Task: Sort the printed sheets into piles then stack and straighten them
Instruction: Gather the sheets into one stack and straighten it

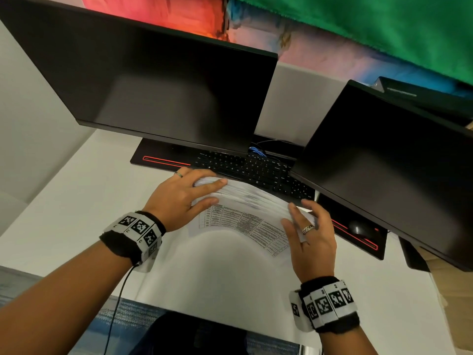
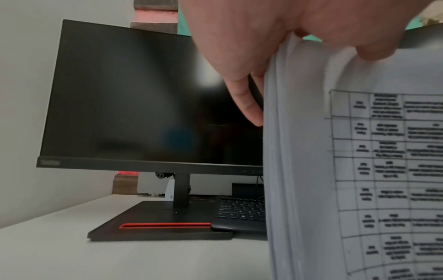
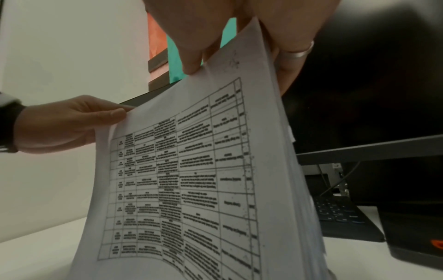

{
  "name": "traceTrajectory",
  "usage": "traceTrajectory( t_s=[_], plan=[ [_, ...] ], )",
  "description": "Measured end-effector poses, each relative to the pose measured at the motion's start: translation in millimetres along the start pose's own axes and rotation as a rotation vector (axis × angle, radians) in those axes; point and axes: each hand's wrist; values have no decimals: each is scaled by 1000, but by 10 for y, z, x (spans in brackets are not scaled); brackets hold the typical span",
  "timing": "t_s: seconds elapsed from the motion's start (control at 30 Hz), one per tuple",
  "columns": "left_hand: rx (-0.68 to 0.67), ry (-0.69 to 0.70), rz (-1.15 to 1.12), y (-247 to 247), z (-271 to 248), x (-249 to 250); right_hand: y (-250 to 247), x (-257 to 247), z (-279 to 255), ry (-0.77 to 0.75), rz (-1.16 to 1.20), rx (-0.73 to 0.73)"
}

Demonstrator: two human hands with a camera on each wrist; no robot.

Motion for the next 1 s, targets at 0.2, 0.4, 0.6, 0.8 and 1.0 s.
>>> traceTrajectory(
  t_s=[0.2, 0.4, 0.6, 0.8, 1.0],
  plan=[
    [115, -305, -525, -50, -36, -79, -74, 10, -9, 155, 203, -22],
    [332, -507, -926, 180, 82, 62, 88, -110, 51, 749, 762, 25],
    [587, -534, -931, 317, 93, 154, 78, -189, 132, 745, 720, 152],
    [631, -547, -918, 359, 91, 191, 31, -229, 82, 693, 769, 183],
    [646, -575, -900, 328, 107, 196, 58, -173, 103, 699, 734, 245]
  ],
)
Point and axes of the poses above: each hand's wrist, its own z-axis towards the middle knuckle, its own y-axis out of the palm, x = y × z, and after that the axes turned 14 degrees about -z, right-handed
